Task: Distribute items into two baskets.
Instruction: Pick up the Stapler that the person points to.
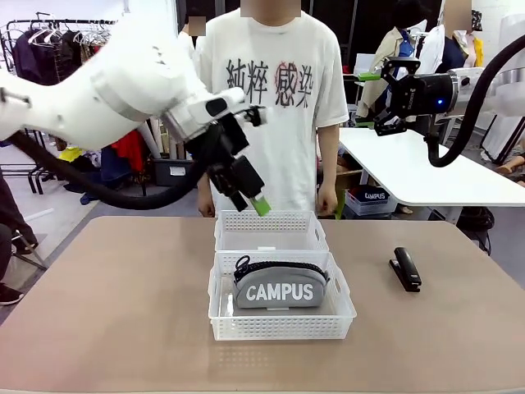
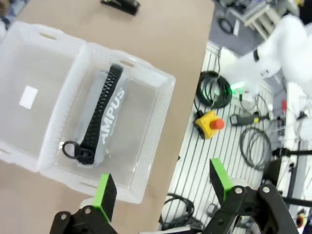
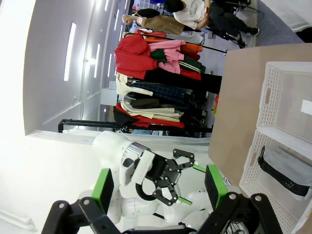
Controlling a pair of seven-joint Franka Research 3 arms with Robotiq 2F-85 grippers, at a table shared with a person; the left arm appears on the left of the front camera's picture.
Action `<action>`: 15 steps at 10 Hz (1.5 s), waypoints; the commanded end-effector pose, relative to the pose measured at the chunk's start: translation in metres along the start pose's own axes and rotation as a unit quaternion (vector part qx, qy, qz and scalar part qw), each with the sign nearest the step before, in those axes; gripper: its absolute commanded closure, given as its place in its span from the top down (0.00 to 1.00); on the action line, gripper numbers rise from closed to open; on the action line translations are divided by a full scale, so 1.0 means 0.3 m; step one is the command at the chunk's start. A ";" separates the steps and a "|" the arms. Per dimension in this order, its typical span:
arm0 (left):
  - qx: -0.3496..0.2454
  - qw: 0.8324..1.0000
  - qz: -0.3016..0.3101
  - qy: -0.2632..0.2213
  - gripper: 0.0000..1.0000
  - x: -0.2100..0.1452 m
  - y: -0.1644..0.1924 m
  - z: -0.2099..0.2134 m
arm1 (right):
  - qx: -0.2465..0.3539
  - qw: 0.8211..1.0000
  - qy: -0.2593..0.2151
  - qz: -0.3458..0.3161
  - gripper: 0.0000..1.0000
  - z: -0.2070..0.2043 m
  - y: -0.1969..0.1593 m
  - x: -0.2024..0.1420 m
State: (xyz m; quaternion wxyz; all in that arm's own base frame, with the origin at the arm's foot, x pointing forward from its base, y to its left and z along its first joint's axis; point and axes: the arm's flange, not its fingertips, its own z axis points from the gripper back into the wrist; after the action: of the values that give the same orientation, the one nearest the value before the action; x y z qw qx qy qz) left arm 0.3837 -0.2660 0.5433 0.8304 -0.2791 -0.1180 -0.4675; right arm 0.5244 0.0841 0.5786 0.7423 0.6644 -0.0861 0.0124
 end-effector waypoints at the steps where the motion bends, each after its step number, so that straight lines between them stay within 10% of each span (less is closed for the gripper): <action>1: 0.022 0.999 0.019 -0.034 1.00 -0.064 -0.032 0.002 | 0.001 1.000 0.000 0.002 1.00 0.000 0.008 0.000; 8: 0.008 1.000 0.015 -0.020 1.00 -0.036 -0.010 0.015 | 0.001 1.000 0.000 0.002 1.00 0.000 0.008 0.000; 15: -0.125 0.951 0.178 -0.219 1.00 -0.204 -0.032 0.323 | 0.001 1.000 0.000 0.002 1.00 0.000 0.008 0.000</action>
State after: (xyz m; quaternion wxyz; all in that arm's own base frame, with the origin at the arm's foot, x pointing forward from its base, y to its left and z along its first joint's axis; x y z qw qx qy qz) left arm 0.3607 -0.1800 0.6027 0.8157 -0.4778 -0.1637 -0.2822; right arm 0.5244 0.0841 0.5787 0.7423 0.6644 -0.0861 0.0124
